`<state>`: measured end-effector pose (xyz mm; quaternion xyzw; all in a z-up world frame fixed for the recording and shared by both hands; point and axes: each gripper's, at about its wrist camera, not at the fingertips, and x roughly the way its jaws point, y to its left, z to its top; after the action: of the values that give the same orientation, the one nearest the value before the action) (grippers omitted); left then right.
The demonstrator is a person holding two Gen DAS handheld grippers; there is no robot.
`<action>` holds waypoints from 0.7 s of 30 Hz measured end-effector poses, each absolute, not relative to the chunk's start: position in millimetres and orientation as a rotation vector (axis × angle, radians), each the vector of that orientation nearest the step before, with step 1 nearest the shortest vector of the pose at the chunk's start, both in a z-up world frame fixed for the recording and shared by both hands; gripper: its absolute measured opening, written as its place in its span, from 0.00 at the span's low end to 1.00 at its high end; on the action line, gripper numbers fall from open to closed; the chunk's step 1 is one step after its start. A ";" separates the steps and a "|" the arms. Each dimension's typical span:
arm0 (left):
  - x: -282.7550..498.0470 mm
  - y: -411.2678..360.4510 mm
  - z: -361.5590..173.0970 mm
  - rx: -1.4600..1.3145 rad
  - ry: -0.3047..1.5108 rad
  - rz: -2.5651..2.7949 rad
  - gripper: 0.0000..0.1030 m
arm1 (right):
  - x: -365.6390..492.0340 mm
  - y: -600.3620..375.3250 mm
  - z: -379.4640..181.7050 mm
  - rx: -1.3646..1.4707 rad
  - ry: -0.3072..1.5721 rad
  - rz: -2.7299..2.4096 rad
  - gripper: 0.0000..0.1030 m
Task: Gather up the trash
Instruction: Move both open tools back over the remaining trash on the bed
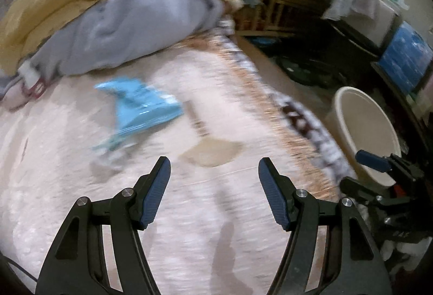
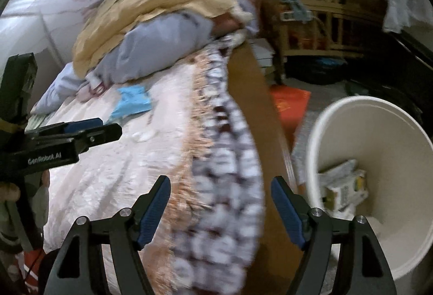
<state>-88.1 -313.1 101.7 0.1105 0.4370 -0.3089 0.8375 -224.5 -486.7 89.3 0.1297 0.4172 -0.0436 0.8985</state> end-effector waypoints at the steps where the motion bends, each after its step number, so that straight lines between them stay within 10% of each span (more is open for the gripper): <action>1: -83.1 -303.0 99.7 0.228 0.928 -0.638 0.64 | -220.8 -482.4 88.6 0.262 0.868 -0.081 0.72; 18: -4.2 -251.0 47.7 0.211 0.931 -0.585 0.64 | -146.6 -436.8 83.7 0.263 0.893 0.050 0.74; 21: 2.6 -251.6 39.9 0.220 0.952 -0.624 0.30 | -125.9 -427.3 85.0 0.235 0.892 0.066 0.74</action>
<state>2.6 -251.6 39.9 0.1040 0.4496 -0.2946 0.8368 -125.9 -427.3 85.0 0.1133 0.4304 0.0319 0.8949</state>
